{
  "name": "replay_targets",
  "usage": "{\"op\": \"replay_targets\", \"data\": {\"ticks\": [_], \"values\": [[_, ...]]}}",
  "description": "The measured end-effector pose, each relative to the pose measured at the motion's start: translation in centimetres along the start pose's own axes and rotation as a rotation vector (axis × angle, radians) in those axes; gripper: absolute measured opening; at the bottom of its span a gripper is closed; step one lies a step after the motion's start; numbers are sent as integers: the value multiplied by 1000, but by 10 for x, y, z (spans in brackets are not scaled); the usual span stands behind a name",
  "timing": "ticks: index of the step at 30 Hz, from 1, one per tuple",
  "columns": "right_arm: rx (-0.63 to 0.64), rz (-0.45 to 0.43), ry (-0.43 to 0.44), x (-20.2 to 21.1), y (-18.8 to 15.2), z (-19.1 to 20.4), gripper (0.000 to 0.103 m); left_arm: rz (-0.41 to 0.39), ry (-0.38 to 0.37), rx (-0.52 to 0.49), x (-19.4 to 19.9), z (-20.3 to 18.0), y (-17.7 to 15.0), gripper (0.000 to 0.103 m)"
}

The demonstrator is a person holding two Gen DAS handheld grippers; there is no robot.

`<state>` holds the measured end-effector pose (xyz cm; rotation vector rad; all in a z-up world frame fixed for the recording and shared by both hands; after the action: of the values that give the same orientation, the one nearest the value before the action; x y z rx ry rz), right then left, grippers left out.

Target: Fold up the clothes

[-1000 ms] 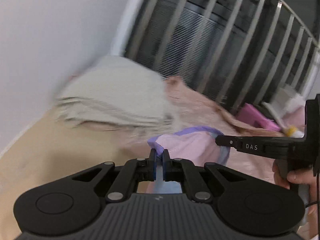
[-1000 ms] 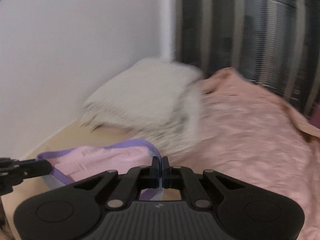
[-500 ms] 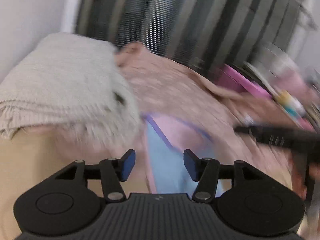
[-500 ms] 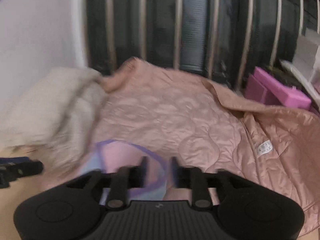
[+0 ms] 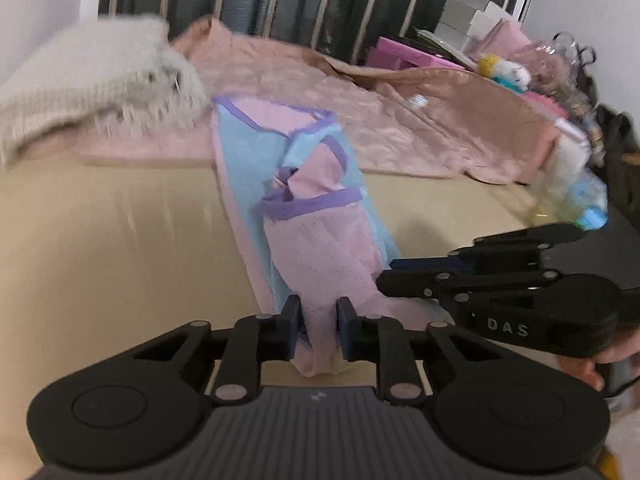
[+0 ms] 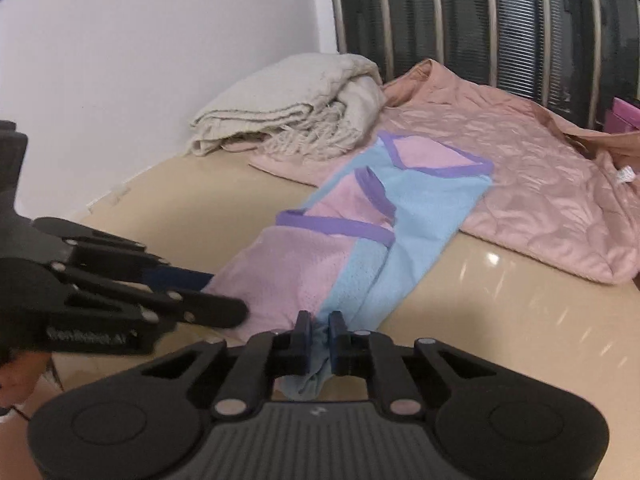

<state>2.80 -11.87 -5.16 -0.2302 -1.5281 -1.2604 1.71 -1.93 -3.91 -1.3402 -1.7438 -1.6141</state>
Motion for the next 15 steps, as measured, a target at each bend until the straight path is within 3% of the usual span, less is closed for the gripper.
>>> {"op": "replay_targets", "data": {"ticks": [3,5,6,7,9,10,11,15], "values": [[1,24,29,26,-39,15,8,20,-107,5,22,-16,-37,22],[68,0,26,49,-63,28,11,-34,-144,-28,49,-21,-59,56],[146,-39,8,64,-74,35,27,-91,-105,-89,64,-24,-65,63],[225,-79,-10,80,-84,43,50,-148,-31,-178,75,-30,-70,70],[426,-160,-80,104,-103,62,67,-248,181,-434,88,-49,-82,80],[560,-201,-139,110,-111,74,67,-288,275,-557,92,-60,-88,81],[684,-205,-184,109,-120,86,67,-294,320,-666,88,-73,-97,81],[1005,-126,-279,79,-151,108,66,-313,405,-984,59,-110,-138,81]]}}
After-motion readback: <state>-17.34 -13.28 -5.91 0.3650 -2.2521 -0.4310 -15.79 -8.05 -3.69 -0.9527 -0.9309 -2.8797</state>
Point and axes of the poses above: each gripper's, at about its wrist camera, not at the fingertips, and x roughly against the way its jaws point, z to its left, y to its top, the point moved 10 cm from there along -x, roughly the way its jaws point, and after that the axes turned 13 degrees about z, right-handed, at the moved point
